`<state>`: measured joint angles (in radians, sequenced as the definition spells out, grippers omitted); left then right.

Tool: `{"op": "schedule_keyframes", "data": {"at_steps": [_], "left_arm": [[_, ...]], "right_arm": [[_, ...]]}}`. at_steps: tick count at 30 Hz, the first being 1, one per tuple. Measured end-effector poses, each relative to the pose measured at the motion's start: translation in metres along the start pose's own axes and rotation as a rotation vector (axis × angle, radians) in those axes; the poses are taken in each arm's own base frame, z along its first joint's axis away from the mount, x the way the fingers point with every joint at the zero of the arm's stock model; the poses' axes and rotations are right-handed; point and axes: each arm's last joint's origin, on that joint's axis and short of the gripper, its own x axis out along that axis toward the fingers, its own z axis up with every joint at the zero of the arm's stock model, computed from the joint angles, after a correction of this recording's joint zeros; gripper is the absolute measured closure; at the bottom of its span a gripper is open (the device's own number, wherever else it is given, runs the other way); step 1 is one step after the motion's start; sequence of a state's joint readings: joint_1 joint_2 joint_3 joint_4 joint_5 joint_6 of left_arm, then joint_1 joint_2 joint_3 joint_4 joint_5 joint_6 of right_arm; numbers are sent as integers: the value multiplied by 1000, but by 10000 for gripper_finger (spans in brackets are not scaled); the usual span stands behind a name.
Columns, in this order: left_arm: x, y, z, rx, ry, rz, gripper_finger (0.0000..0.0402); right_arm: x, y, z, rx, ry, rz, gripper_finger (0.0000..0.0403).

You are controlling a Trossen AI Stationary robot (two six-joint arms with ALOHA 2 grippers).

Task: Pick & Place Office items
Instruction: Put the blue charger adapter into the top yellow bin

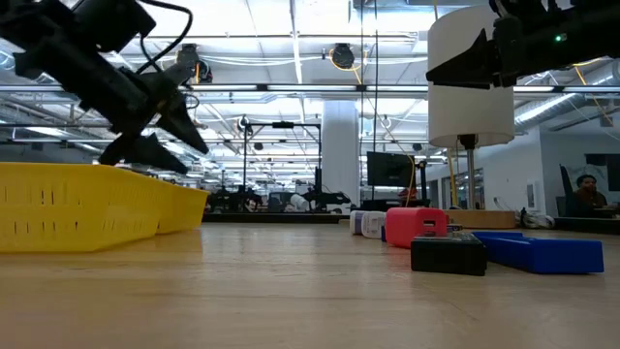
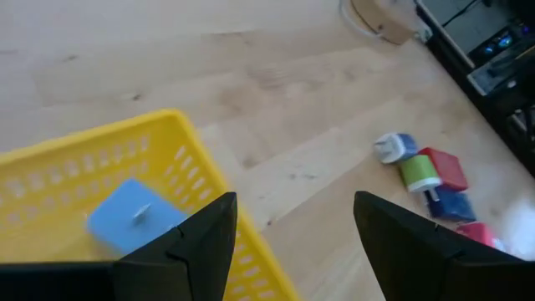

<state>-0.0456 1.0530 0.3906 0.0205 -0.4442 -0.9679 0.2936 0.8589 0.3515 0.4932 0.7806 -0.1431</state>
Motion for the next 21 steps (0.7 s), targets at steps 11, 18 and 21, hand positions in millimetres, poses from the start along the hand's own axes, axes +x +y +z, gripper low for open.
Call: {"op": "schedule_keyframes", "data": {"at_steps": [11, 18, 21], "left_arm": [[-5, -1, 4, -2, 85, 179, 158], [-8, 10, -2, -36, 144, 296, 158], [-9, 14, -3, -56, 140, 334, 158]], "right_arm": [[0, 0, 0, -5, 4, 1, 149], [0, 0, 0, -4, 4, 1, 149], [0, 0, 0, -4, 3, 1, 149]]}}
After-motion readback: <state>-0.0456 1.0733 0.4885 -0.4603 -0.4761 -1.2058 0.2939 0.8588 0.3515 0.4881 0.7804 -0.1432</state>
